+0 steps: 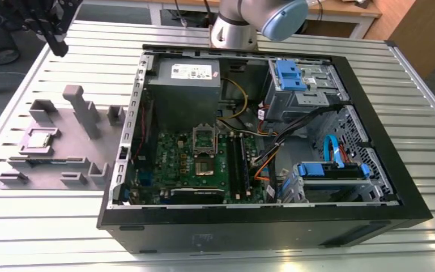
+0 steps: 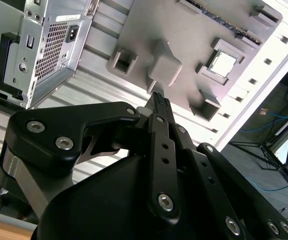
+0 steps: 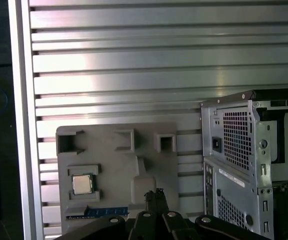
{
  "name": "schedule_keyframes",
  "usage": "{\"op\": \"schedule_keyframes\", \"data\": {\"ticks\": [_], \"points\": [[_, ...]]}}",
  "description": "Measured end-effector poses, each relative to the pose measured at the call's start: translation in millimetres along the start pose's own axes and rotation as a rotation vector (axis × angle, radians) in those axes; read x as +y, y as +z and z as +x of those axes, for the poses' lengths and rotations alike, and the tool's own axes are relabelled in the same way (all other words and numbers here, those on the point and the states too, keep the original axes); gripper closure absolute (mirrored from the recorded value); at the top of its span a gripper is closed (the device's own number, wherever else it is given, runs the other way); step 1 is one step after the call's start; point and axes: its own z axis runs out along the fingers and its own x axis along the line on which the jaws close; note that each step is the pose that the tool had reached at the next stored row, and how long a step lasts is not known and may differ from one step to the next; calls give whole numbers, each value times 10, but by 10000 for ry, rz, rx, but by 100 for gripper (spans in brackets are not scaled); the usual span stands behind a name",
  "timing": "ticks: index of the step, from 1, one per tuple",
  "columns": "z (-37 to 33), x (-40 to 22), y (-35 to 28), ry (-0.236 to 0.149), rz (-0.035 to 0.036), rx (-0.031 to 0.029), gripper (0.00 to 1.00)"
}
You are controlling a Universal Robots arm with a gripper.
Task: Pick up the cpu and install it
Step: 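Reach for the cpu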
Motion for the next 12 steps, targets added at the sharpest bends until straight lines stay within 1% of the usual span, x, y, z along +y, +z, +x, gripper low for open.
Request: {"op": "schedule_keyframes", "data": {"ticks": [6, 12], "points": [[50, -5, 15, 0, 0, -4, 89], [76, -8, 68, 0, -1, -4, 89]]}}
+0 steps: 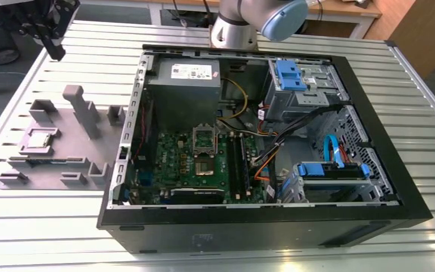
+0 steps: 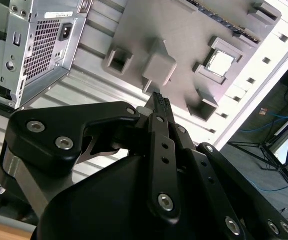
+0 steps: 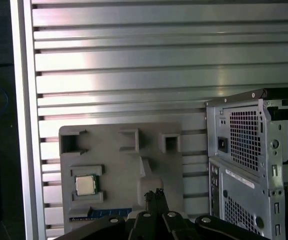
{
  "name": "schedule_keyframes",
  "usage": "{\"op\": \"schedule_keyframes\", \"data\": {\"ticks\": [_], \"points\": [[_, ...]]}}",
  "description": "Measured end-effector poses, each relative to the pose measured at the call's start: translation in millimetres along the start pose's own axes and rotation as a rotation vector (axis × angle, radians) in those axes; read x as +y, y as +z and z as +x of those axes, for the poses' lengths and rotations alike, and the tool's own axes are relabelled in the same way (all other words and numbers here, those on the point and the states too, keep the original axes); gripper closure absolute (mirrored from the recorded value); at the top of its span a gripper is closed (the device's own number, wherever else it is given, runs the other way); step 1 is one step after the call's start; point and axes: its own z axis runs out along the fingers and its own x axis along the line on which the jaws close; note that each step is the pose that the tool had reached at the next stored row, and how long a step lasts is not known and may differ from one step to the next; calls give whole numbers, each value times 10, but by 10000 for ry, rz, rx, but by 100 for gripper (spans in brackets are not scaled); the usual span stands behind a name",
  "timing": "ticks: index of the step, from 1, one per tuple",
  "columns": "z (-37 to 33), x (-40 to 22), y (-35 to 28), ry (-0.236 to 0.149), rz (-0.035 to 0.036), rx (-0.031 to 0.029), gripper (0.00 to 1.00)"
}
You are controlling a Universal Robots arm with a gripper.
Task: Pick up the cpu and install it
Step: 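Reach for the cpu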
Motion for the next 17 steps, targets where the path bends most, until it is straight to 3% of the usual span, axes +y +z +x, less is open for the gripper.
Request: {"op": "schedule_keyframes", "data": {"ticks": [7, 17], "points": [[17, -2, 53, 0, 0, 0, 89], [62, -5, 68, 0, 0, 0, 89]]}}
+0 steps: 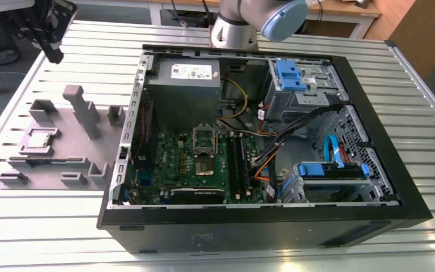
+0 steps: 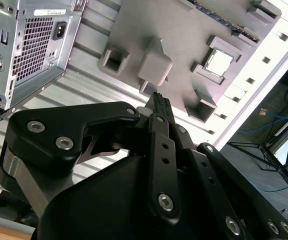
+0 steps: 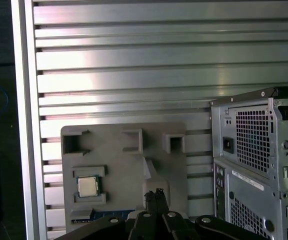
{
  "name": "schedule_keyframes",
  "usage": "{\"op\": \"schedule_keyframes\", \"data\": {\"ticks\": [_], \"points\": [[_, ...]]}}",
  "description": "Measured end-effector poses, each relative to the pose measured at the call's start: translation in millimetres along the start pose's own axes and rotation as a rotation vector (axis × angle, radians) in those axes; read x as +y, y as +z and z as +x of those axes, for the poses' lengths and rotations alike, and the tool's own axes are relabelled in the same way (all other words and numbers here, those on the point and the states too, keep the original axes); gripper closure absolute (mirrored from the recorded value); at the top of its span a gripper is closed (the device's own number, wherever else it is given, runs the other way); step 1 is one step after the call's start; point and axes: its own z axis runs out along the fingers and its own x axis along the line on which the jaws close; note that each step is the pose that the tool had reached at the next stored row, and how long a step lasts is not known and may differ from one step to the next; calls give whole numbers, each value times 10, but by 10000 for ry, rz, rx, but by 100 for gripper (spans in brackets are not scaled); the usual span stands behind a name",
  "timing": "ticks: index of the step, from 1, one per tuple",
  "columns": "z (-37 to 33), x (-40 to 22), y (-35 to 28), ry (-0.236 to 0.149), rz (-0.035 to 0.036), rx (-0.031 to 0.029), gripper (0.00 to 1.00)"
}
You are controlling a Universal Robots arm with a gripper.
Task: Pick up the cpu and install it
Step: 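Reach for the cpu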
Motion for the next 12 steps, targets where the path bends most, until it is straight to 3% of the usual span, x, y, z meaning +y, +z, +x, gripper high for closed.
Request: {"op": "schedule_keyframes", "data": {"ticks": [12], "points": [[46, -11, 64, 0, 1, 0, 89]]}}
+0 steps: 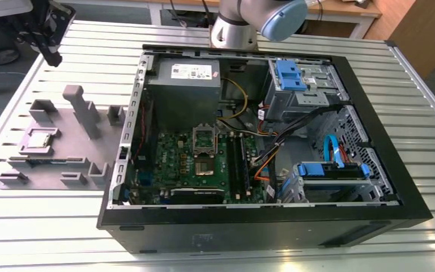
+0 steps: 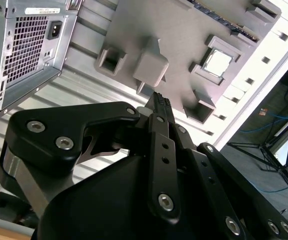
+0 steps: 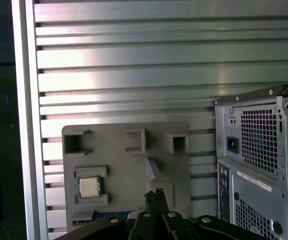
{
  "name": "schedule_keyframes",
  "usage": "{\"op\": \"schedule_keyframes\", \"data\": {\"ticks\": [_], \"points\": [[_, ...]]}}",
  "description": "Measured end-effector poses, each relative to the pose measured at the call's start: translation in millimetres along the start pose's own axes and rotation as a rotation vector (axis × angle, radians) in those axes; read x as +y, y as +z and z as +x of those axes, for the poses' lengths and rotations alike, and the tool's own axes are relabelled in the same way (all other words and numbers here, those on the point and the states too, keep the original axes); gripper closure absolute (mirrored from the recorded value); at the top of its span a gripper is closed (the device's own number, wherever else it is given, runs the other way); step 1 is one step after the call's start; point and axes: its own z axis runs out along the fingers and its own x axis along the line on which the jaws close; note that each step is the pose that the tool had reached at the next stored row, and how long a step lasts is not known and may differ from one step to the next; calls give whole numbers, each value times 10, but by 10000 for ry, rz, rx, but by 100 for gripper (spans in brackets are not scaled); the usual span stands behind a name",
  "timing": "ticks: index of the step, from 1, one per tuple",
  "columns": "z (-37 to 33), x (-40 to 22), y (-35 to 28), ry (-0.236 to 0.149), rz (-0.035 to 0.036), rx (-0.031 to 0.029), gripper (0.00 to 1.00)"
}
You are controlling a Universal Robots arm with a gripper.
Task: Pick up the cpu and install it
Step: 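Reach for the cpu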
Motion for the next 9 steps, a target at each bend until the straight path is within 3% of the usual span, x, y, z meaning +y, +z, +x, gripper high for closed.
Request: {"op": "schedule_keyframes", "data": {"ticks": [9], "points": [[29, -12, 70, 1, 0, 1, 89]]}}
